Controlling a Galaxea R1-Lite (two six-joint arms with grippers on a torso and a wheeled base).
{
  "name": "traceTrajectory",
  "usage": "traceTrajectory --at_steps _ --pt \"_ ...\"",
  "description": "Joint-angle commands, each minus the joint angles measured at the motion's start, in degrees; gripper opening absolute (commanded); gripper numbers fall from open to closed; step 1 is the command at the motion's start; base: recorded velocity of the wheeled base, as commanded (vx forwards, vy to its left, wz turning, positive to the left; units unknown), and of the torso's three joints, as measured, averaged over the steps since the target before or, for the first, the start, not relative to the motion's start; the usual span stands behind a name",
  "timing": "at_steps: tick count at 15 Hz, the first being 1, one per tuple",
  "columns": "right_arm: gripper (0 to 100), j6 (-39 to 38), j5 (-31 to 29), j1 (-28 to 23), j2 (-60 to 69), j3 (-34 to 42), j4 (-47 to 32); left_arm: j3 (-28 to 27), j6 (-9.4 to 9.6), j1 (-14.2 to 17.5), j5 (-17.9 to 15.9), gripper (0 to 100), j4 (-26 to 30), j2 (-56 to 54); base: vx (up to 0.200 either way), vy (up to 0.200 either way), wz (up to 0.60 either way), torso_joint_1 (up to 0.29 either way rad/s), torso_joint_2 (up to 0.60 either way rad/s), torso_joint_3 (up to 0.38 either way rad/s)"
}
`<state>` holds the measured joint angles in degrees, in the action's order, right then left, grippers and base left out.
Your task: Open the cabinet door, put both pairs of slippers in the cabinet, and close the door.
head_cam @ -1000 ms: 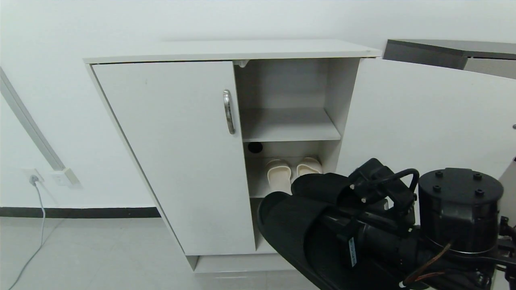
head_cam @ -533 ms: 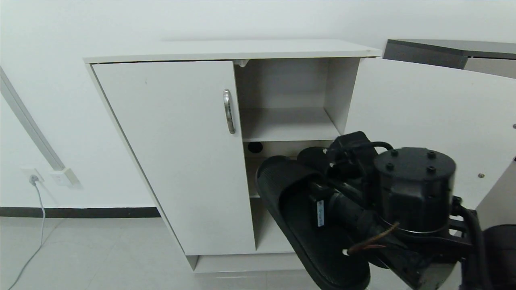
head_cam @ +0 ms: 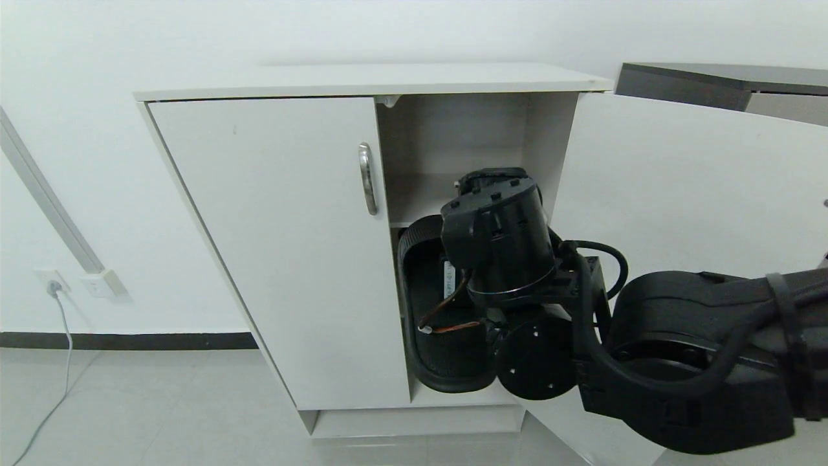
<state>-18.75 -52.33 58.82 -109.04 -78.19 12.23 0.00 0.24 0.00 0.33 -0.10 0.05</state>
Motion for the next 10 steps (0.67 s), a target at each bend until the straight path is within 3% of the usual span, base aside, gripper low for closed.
traceTrajectory --at_steps 1,6,10 --pt "0 -0.32 0.04 -0.55 -2.22 -0.56 -0.01 0.0 0.02 0.0 0.02 0 0.01 0.04 0.0 0.0 0.0 0.0 0.0 0.0" --pt "0 0.29 -0.14 -1.34 -2.22 -0.56 -0.01 0.0 0.02 0.0 -0.07 0 0.01 0.04 0.0 0.0 0.0 0.0 0.0 0.0" --pt "0 1.08 -0.14 -1.6 -2.22 -0.74 0.08 0.0 0.02 0.0 -0.07 0 0.01 0.04 0.2 0.0 0.0 0.007 0.0 0.002"
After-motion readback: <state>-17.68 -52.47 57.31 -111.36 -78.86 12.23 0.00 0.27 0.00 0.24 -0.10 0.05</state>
